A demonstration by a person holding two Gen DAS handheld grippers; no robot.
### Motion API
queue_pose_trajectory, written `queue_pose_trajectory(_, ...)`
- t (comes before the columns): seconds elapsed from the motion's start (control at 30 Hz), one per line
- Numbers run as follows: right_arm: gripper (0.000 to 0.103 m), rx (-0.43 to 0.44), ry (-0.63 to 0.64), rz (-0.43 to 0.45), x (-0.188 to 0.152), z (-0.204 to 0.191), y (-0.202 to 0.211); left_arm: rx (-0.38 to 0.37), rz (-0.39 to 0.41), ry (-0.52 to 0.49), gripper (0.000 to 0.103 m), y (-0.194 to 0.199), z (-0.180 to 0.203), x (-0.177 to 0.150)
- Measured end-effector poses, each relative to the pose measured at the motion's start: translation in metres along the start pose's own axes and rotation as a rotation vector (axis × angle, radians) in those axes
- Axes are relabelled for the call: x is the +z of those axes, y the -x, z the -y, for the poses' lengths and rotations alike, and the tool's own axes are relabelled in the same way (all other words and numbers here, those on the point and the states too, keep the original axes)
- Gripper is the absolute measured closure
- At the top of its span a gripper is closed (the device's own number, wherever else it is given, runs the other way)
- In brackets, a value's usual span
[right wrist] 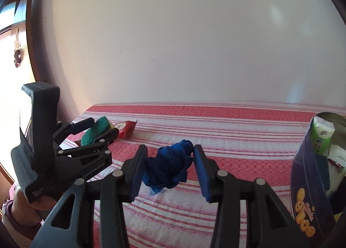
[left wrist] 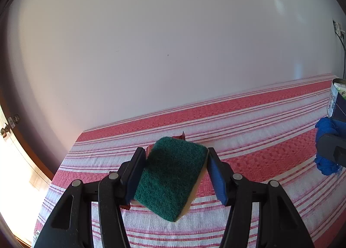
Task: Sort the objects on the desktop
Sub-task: 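Carry the green-faced sponge and blue knit ball toward the tin with both grippers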
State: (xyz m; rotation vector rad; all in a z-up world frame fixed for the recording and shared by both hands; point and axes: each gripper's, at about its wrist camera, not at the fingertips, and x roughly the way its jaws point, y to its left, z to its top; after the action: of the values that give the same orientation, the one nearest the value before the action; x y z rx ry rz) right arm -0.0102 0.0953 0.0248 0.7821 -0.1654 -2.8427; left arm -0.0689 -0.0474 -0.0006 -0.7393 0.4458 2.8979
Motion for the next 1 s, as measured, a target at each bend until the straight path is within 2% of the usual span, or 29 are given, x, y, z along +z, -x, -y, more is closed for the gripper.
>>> queue_pose_trajectory(0.1,0.059,-0.003,-0.012,0.012,-0.001,0.005,0.006,-0.002,0.025,0.026,0.044,0.011,0.008,0.002)
queue_pose_trajectory(0.23,0.059,-0.023,-0.010,0.037,-0.003,0.009,0.017,-0.023,0.015,0.067,0.044,0.015,0.019,0.003)
queue_pose_trajectory(0.53,0.059,-0.097,0.025,0.120,-0.009,0.016,0.050,-0.061,0.028,0.088,0.043,0.027,0.044,0.005)
queue_pose_trajectory(0.8,0.058,-0.145,0.050,0.157,-0.017,0.019,0.071,-0.093,0.036,0.072,0.043,0.035,0.067,0.004)
queue_pose_trajectory(1.0,0.058,-0.138,0.029,0.163,-0.021,0.027,0.083,-0.093,0.033,0.085,0.043,0.034,0.068,0.002)
